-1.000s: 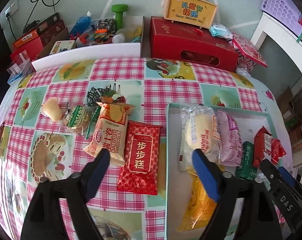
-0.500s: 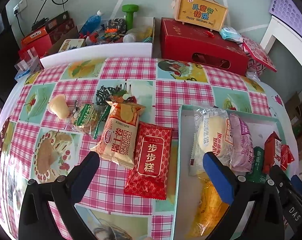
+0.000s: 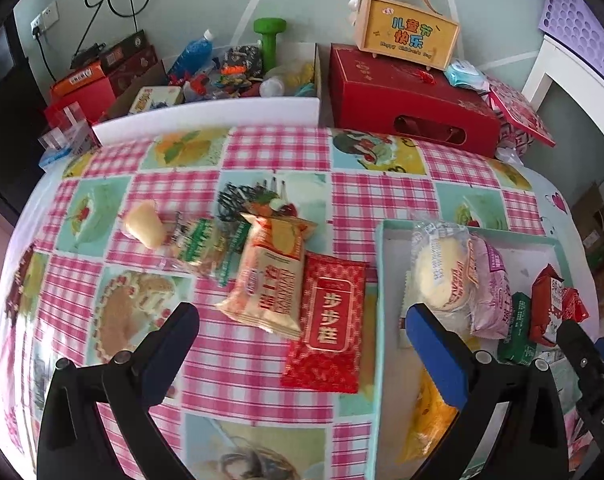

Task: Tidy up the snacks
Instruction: 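Withdraw both tools from the tray toward the loose snacks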

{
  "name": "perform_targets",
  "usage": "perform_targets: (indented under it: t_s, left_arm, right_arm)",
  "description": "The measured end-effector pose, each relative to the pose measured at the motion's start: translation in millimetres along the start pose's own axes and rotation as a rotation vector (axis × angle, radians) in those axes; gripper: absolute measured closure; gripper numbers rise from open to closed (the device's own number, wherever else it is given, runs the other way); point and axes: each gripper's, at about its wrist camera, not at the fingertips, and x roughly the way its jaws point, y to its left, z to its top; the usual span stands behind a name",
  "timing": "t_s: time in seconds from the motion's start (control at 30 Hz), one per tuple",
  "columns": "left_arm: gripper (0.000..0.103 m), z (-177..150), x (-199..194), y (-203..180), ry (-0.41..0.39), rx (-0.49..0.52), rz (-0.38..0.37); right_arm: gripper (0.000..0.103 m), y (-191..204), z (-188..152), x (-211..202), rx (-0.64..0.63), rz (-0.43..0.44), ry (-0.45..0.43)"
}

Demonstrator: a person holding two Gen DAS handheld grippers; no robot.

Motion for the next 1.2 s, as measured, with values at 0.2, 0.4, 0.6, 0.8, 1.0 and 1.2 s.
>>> perform_targets:
  t_s: [0.2, 0.4, 0.6, 0.8, 1.0, 1.2]
  left_arm:
    - [0.000, 0.7, -9.1, 22.2, -0.016, 0.001, 0.033]
    - [0.000, -2.7, -5.1, 61.0, 0.002, -0.049, 0.104]
    - [0.000, -8.4, 0.4, 98.3, 0.030, -0.109, 0.142]
    - [0.000, -10.9, 2.0, 132.4, 0.044, -0.178, 0.139]
    - [0.000, -9.9, 12.5, 148.3, 0.069, -0.198, 0.116]
    - [0.000, -6.8, 20.6, 155.9, 0.081, -0.210, 0.093]
  right_arm:
    - [0.000, 24.6, -2.3, -6.9, -0.044, 0.057, -0.004]
    - [0.000, 62.1, -10.5, -6.4, -0.120, 0.125, 0.015]
    - [0.000, 103.0, -24.6, -1.9, -0.209, 0.182, 0.037]
    - [0.000, 141.0, -40.4, 3.4, -0.285, 0.224, 0.062]
    - [0.000, 167.6, -53.1, 11.9, -0.333, 0.247, 0.091]
    - [0.000, 176.8, -57.6, 24.2, -0.341, 0.241, 0.117]
